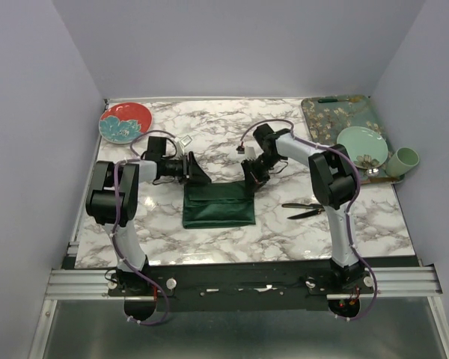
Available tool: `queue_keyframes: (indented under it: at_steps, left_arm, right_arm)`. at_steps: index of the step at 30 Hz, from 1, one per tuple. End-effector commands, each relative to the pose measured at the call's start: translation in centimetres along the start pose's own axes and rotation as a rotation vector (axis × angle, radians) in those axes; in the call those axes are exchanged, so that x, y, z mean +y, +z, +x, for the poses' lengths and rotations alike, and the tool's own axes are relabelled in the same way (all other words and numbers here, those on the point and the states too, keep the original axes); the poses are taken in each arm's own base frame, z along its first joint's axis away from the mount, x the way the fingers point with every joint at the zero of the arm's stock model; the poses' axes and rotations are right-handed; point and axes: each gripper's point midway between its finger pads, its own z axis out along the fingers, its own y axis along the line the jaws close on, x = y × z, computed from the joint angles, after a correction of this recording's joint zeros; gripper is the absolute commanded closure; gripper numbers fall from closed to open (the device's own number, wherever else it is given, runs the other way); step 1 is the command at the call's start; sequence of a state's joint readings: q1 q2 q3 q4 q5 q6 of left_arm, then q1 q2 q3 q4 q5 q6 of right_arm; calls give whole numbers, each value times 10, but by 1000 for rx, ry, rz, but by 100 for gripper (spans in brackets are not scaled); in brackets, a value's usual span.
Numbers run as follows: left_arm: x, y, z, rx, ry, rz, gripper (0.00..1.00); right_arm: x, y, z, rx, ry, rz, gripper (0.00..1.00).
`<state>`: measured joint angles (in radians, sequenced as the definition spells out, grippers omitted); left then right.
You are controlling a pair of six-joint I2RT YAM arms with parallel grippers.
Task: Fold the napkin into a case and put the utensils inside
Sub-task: Smooth out the 2/3-rectangle-folded napkin at the center of the board.
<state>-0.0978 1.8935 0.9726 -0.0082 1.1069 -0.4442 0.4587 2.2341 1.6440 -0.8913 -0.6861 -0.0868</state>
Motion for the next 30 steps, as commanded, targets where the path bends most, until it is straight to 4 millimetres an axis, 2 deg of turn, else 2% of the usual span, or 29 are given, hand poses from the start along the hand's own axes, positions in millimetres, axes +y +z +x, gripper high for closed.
queue_keyframes:
  at_steps: [1, 5, 6, 10, 12, 14, 16, 20, 21, 25, 28, 29, 30]
  left_arm:
    - [-10, 16, 6, -23, -22, 16, 51]
    - [26, 24, 29, 4, -124, -55, 56]
    - [35, 25, 35, 18, -130, -68, 58]
    - [53, 26, 51, 55, -168, -122, 61]
    - [57, 26, 52, 55, -175, -136, 61]
    - [58, 27, 51, 57, -174, -140, 61]
    - [58, 27, 50, 60, -171, -142, 61]
    - [59, 27, 51, 67, -167, -148, 61]
    - [59, 27, 51, 68, -167, -148, 61]
    - [62, 26, 53, 69, -168, -160, 61]
    - [65, 27, 56, 69, -177, -169, 61]
    - [66, 26, 56, 66, -181, -173, 61]
    - [67, 27, 56, 66, -184, -175, 60]
  right_arm:
    - [-31, 9, -9, -14, -60, 95, 82]
    - [3, -13, -15, -63, -109, 18, 81]
    - [23, -26, -19, -97, -129, -34, 80]
    - [76, -59, -31, -178, -120, -186, 74]
    - [89, -71, -40, -216, -114, -229, 69]
    - [89, -74, -52, -248, -74, -227, 66]
    - [76, -72, -62, -271, -45, -189, 65]
    - [42, -49, -68, -244, 33, -173, 65]
    - [35, -49, -69, -248, 46, -172, 65]
    - [14, -33, -57, -219, 111, -199, 65]
    - [13, -21, -37, -183, 158, -242, 66]
    - [11, -12, -22, -151, 204, -248, 67]
    - [8, -9, -17, -144, 214, -241, 67]
